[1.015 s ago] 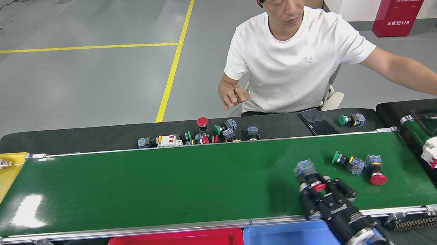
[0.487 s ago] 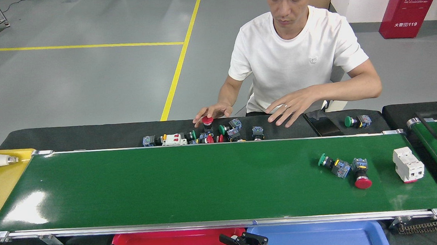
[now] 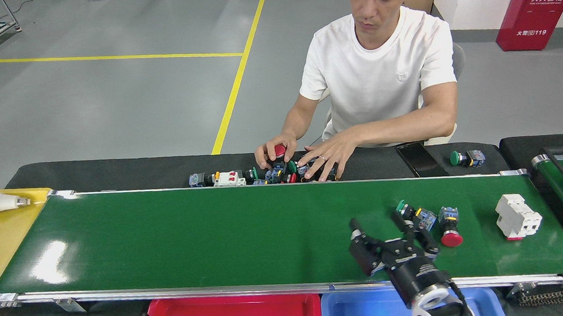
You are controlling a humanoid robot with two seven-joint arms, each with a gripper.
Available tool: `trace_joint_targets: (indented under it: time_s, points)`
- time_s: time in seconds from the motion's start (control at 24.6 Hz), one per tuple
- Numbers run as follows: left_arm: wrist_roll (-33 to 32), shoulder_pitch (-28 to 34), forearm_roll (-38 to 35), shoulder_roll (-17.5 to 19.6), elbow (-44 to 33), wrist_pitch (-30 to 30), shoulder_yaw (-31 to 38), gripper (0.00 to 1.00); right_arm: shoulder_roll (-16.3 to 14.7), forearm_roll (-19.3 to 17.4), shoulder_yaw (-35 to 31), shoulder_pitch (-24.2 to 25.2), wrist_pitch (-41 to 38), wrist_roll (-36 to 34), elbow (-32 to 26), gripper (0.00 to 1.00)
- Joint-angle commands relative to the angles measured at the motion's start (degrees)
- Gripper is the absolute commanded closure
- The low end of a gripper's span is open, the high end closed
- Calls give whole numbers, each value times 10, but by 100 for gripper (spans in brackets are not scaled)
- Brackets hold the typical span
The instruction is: Pick switch part from conveyor to tray
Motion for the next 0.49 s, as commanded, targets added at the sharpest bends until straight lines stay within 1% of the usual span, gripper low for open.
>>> trace_joint_targets:
  time_s: [0.0, 0.04, 0.16, 0.28, 0.41, 0.45]
  points:
    - [1, 1, -2, 3, -7, 0, 3, 0, -4, 7, -2, 26, 30, -43, -25, 3]
    - [1, 2, -2, 2, -7, 0, 6, 0, -6, 7, 1, 43, 29, -42, -28, 3]
    - [2, 1, -2, 3, -7, 0, 7, 0, -4, 14, 7, 46, 31, -40, -26, 3]
    - [2, 2, -2, 3, -7, 0, 7, 0, 8, 43, 17, 42, 37, -33, -15, 4]
    - [3, 2, -2, 3, -7, -1, 9, 0, 22, 52, 20, 16, 37, -12, 23, 4]
    - [3, 3, -2, 3, -7, 0, 9, 0, 34, 53, 23, -4, 37, -8, 50, 4]
